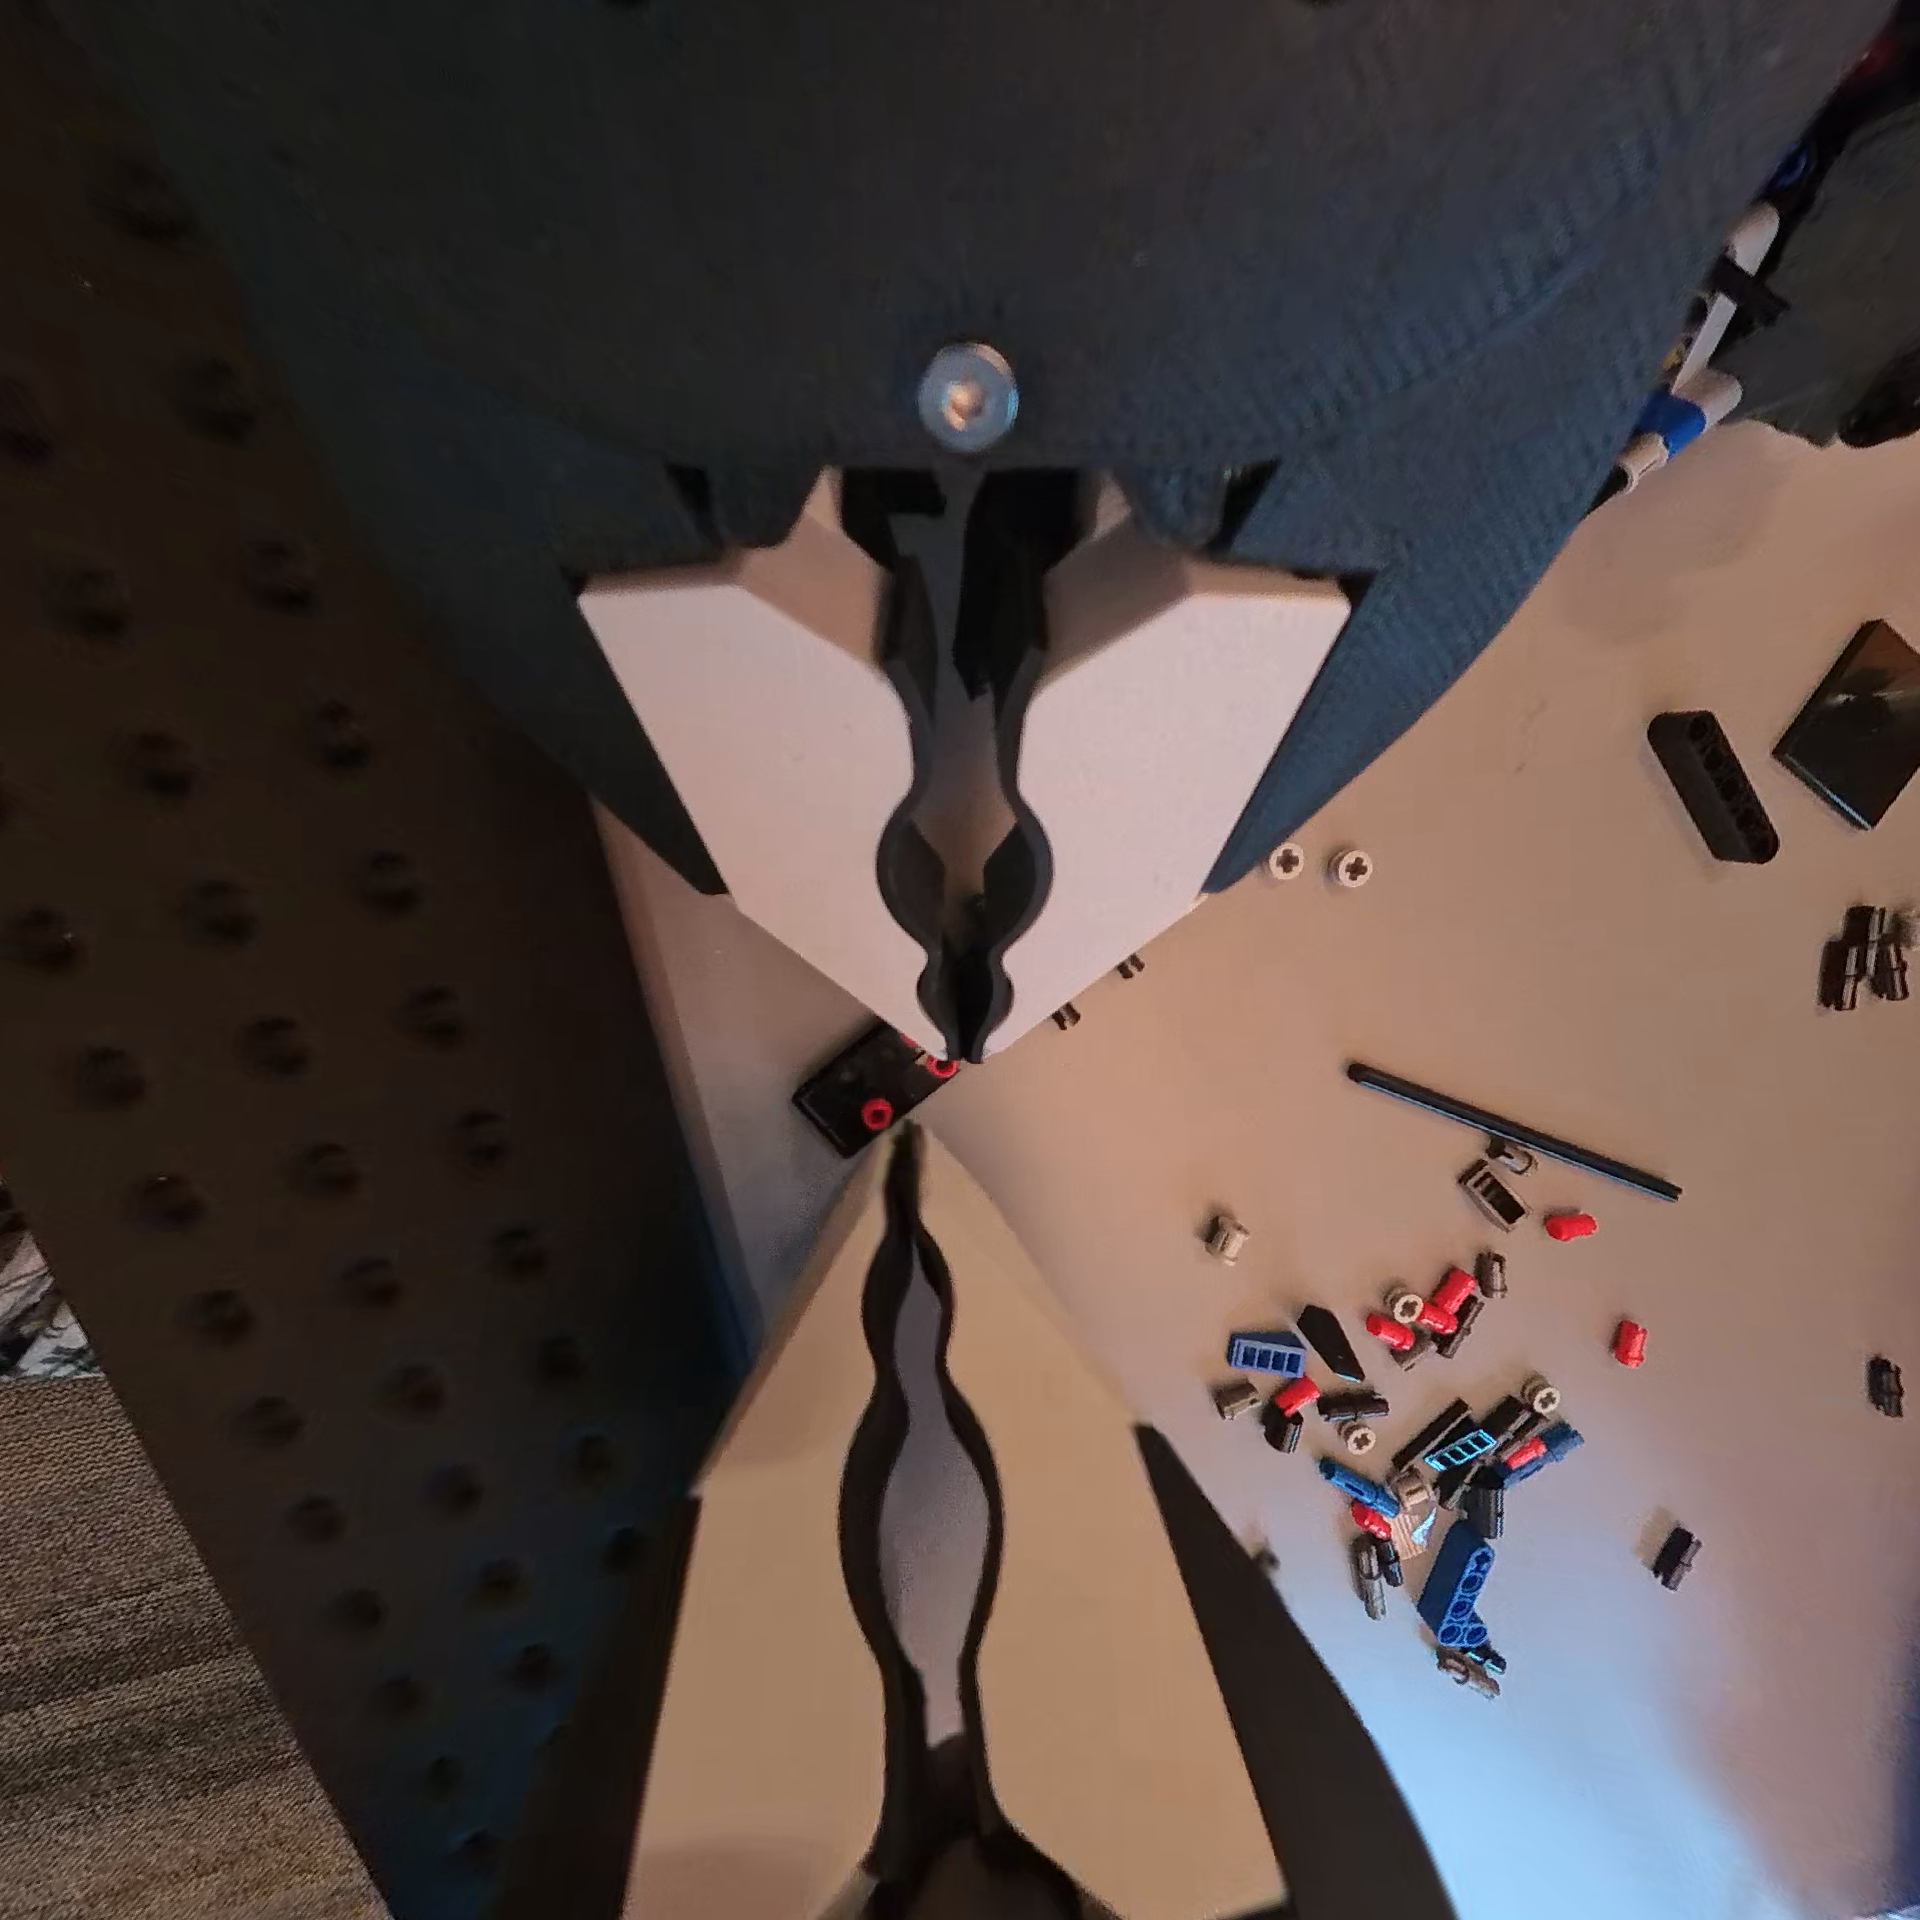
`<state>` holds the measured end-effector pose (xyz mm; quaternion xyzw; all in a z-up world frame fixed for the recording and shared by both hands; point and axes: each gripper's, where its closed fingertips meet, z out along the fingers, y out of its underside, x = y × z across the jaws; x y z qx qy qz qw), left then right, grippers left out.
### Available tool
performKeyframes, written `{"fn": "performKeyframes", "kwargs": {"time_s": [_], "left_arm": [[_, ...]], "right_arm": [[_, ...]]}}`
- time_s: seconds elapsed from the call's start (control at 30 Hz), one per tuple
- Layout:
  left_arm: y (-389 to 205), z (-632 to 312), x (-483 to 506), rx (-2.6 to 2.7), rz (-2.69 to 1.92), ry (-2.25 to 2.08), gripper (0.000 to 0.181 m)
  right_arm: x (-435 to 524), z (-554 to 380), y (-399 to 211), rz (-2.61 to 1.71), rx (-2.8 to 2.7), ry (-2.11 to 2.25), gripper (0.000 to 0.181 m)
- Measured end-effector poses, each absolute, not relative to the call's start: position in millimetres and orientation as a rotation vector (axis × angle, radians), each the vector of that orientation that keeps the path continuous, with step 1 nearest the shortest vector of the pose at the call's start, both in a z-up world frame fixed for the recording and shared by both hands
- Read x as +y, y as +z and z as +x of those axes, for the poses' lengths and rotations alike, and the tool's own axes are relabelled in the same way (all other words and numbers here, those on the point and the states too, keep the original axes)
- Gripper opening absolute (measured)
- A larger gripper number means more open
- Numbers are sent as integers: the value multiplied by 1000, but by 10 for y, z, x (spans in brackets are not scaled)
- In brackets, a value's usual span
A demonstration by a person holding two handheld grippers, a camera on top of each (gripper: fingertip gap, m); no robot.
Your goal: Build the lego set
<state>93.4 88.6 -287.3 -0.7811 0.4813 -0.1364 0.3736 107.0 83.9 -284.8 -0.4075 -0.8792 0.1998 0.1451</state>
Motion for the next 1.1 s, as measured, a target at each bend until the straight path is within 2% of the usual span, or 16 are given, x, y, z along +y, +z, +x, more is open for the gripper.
{"fn": "performKeyframes", "kwargs": {"time_s": [0.07, 0.23, 0.43, 0.6, 1.1], "left_arm": [[-2871, 929, 884, 1235, -2001, -341, 0], [-2869, 809, 932, 1191, -2054, -258, 0], [-2870, 656, 1018, 1087, -2132, -179, 0], [-2852, 567, 1069, 1056, -2141, -132, 10], [-2853, 597, 1088, 1070, -2118, -160, 11]], "right_arm": [[875, 1053, -2710, -1207, -2470, 665, 0], [1448, 1212, -2471, -1367, -2285, 544, 0], [2125, 1342, -2467, -1522, -2082, 420, 3], [2173, 1184, -2725, -1524, -2133, 378, 4], [2158, 1008, -2943, -1508, -2208, 436, 6]]}}
